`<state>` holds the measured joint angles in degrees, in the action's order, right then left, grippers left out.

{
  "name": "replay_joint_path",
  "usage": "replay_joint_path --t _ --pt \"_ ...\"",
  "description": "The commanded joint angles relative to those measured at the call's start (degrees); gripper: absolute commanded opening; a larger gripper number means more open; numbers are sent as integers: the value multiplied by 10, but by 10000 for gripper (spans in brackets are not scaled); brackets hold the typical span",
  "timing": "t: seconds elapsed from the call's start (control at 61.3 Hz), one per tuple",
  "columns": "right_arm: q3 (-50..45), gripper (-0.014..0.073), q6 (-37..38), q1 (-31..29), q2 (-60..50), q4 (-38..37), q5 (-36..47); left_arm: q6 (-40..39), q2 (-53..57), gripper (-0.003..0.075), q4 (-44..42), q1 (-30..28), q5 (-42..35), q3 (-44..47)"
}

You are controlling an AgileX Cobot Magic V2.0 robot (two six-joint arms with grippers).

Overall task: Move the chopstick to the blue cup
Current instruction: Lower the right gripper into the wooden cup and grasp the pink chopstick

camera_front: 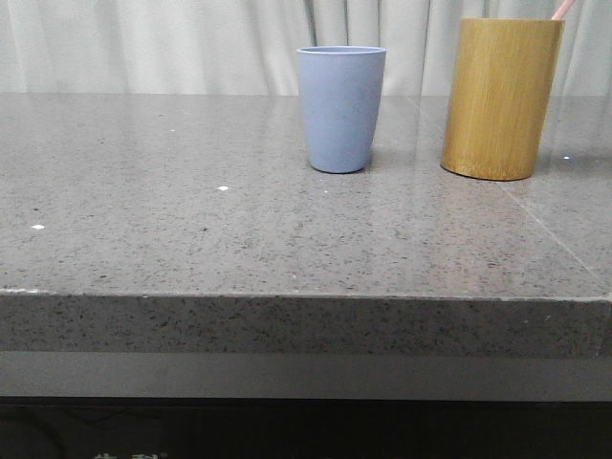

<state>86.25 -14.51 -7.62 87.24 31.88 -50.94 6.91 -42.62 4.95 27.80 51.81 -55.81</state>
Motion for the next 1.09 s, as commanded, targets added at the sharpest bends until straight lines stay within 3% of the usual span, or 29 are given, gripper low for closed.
replay_joint_path --t 0.0,0.098,0.375,0.685,0.783,1.076 --pt "22 570 -22 -3 -11 36 22 2 0 244 6 -2 -43 -15" --pt "22 540 -29 -3 -7 48 27 2 0 243 6 -2 -43 -14" --pt "22 214 -29 -3 -6 55 32 2 0 244 6 -2 -43 -14" --pt "22 -27 -29 -3 -6 55 32 2 0 243 6 -2 -43 -14" --pt "22 -71 -29 -3 -6 55 31 2 0 244 6 -2 -43 -14" --pt "56 -69 -30 -3 -20 38 5 2 0 243 6 -2 -43 -14"
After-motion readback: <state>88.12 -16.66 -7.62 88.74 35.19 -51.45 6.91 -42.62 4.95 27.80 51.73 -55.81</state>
